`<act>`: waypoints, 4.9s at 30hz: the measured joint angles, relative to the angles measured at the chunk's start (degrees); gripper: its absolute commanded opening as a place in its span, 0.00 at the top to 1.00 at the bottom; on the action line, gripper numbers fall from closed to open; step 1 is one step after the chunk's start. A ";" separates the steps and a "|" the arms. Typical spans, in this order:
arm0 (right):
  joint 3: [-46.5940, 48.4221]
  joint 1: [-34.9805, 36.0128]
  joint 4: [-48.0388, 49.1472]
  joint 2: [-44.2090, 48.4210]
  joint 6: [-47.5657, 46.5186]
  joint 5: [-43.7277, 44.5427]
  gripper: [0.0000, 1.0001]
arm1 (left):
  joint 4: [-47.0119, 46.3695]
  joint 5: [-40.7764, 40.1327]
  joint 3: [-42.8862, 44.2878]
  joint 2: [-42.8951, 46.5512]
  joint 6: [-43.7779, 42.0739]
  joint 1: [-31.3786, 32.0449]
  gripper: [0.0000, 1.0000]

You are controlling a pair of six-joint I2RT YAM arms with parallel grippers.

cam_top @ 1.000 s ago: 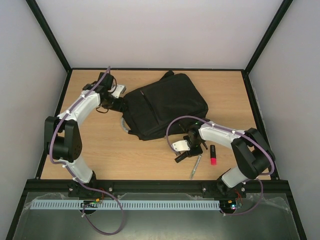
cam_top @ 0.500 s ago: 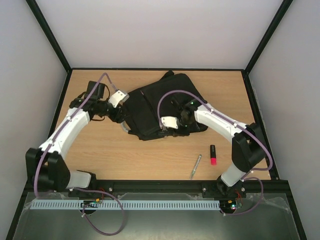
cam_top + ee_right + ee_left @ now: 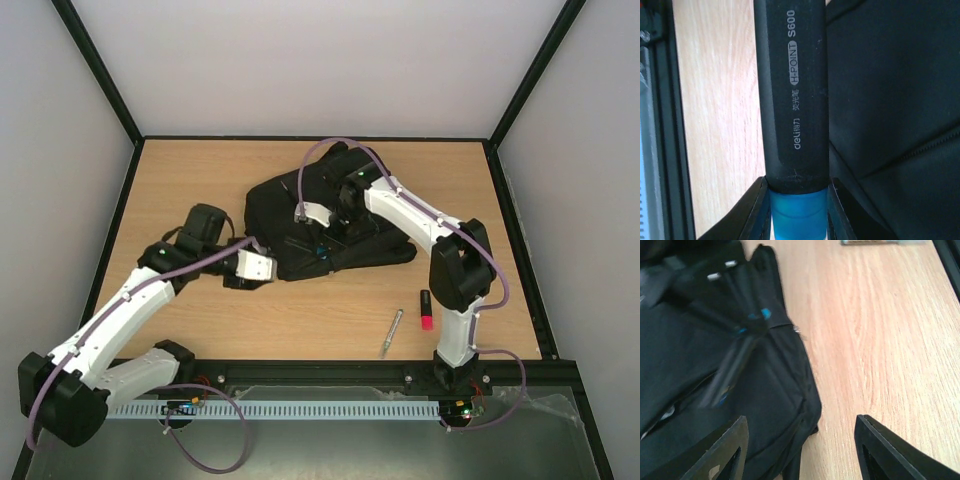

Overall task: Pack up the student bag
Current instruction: Pick up the stationery from the center of the board, then place the stationery in the student bag.

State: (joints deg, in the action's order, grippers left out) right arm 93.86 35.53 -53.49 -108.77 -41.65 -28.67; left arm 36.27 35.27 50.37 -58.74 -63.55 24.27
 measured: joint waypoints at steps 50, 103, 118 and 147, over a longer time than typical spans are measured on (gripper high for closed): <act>5.68 -1.44 -8.98 -5.33 5.46 -7.93 0.46 | -23.45 -11.21 -3.43 -14.40 -15.47 7.65 0.98; 22.67 1.99 13.75 -19.02 31.87 30.40 0.99 | 0.13 18.95 17.27 -39.63 48.81 -20.81 0.98; 22.75 0.87 11.37 -16.57 29.90 23.08 0.99 | -11.39 25.49 30.47 -59.19 62.88 -17.09 0.98; 20.20 0.20 9.99 -13.38 27.87 19.37 0.99 | -18.64 12.85 31.93 -52.46 76.30 -12.90 0.57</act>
State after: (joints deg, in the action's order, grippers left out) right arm 114.06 35.73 -43.51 -122.15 -13.78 -9.30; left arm 17.63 48.12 82.30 -111.20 12.75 11.38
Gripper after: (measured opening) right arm 0.013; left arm 0.459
